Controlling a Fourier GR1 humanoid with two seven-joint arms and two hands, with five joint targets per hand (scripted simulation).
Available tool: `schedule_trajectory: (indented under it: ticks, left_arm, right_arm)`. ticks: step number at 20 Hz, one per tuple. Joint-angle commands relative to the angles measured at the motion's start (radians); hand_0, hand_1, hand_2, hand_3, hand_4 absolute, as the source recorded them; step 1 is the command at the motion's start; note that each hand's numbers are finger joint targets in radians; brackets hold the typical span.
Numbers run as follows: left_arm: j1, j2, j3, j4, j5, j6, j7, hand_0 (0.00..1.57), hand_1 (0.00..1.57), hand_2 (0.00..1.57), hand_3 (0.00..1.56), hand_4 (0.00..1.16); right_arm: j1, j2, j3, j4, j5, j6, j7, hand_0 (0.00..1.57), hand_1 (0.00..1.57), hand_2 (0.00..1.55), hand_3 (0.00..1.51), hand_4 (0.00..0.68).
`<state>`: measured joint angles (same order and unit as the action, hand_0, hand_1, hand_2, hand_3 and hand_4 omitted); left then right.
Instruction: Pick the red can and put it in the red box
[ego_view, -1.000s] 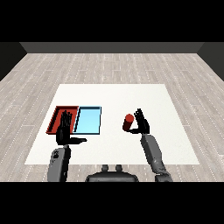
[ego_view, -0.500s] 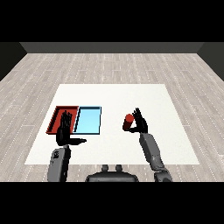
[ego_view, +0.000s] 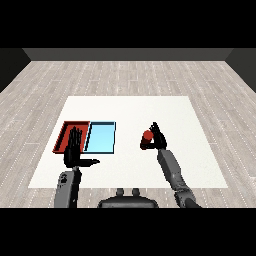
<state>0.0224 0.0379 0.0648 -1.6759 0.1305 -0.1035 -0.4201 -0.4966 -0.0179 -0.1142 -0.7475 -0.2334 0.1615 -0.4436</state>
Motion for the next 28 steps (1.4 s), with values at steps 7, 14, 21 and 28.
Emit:
schedule_trajectory:
  ticks: [7,14,21,28]
  left_arm:
    - [0.072,-0.016,-0.027,-0.036,-0.026,-0.002,-0.033,0.00,0.00,0.00,0.00,0.00]
    - [0.016,-0.036,-0.040,-0.037,-0.021,0.033,0.021,0.00,0.00,0.00,0.00,0.00]
    - [0.037,-0.014,0.002,0.053,0.007,-0.021,-0.079,0.00,0.00,0.00,0.00,0.00]
    - [0.039,-0.013,-0.007,0.059,-0.001,-0.037,-0.105,0.00,0.00,0.00,0.00,0.00]
  right_arm:
    - [-0.113,0.017,0.025,0.124,-0.033,-0.040,-0.016,0.00,0.00,0.00,0.00,0.000]
    - [-0.067,0.017,0.083,0.020,-0.057,-0.073,0.040,0.00,0.00,0.00,0.00,0.000]
    - [-0.116,-0.008,0.061,0.063,-0.070,-0.089,0.073,0.00,0.00,0.00,0.00,0.000]
    - [-0.130,0.000,0.087,0.176,-0.058,-0.106,0.009,0.00,0.00,0.00,0.00,0.000]
